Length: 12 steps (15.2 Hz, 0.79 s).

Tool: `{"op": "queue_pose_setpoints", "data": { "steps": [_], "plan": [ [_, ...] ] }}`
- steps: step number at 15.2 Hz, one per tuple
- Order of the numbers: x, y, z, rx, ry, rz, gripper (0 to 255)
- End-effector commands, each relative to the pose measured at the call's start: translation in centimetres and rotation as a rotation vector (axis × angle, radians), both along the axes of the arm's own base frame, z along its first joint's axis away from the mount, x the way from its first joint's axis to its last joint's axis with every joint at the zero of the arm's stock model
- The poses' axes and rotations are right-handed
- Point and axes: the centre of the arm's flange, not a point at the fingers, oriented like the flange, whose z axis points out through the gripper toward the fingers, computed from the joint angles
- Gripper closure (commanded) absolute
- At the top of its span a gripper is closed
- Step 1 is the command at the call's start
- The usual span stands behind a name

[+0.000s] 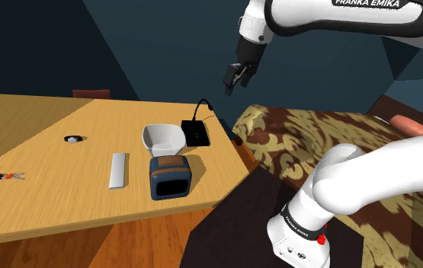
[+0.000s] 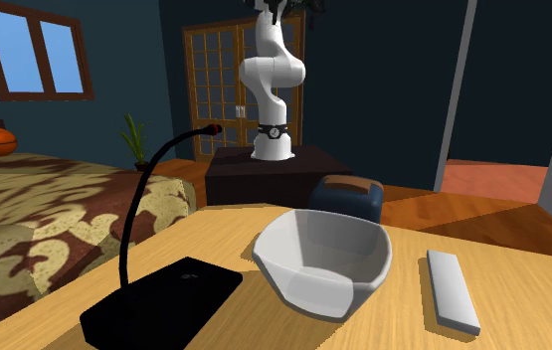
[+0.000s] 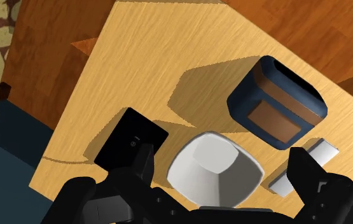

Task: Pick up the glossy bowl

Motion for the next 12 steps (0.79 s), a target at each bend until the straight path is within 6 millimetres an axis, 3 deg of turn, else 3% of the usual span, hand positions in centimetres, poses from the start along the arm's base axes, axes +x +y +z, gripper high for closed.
{"op": "queue_pose_setpoints", "data": {
  "steps": [1,12],
  "plan": [
    [1.6,1.1,-1.7,-0.005,0.002,-0.011,0],
    [11.2,5.9,-12.1,-0.034,0.025,-0.067,0]
  ]
}}
